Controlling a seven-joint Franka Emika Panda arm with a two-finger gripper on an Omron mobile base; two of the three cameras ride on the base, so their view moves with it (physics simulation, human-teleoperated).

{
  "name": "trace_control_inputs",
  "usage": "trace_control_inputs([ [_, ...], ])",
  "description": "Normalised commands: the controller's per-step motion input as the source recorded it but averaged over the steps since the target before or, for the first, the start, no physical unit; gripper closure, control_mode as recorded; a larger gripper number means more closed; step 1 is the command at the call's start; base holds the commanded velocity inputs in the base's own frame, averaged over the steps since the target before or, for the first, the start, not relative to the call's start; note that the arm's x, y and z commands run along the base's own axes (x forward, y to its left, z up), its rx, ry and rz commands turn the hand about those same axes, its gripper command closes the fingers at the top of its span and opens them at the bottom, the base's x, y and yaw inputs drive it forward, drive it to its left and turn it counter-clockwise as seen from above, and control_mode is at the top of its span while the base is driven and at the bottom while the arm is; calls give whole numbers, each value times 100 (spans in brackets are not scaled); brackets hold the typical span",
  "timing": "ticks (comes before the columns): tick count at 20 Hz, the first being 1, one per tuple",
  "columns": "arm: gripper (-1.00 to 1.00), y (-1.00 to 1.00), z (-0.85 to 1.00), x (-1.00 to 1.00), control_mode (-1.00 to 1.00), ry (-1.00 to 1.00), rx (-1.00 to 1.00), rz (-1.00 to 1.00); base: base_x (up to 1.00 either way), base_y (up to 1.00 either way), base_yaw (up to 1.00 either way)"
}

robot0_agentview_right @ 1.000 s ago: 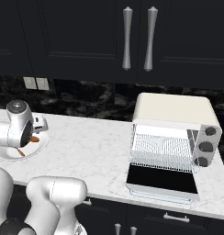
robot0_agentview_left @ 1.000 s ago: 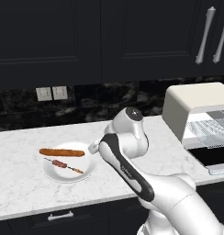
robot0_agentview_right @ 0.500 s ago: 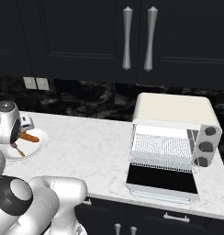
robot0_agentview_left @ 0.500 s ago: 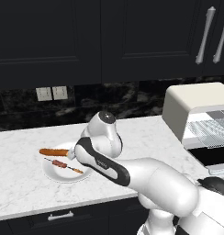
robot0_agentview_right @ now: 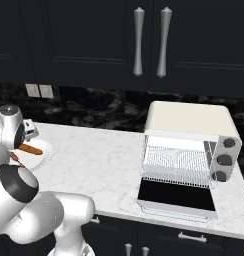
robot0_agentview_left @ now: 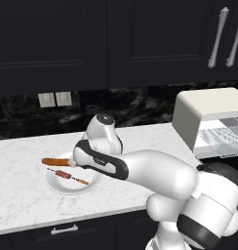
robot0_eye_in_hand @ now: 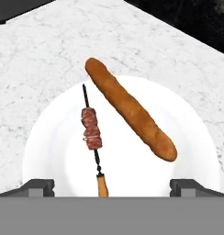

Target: Pick up the kebab skewer and baguette bread, and place them inside the toaster oven. Close the toaster oven door and start by setting the timer.

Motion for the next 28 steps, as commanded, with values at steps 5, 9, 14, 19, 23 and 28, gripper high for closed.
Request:
trace_control_inputs([
  [5, -100, 4, -27, 13, -100, 0, -3, 15, 0, 0, 0],
  [9, -100, 24, -36, 1, -100, 0, -10, 3, 0, 0, 0],
  [14, -100, 9, -19, 0, -100, 0, -9, 0, 0, 0, 0],
  [19, -100, 3, 2, 19, -100, -1, -1, 0, 0, 0, 0],
  [23, -100, 25, 3, 41, -100, 0, 0, 4, 0, 0, 0],
  [28, -100, 27, -7, 44, -100, 2, 0, 6, 0, 0, 0],
])
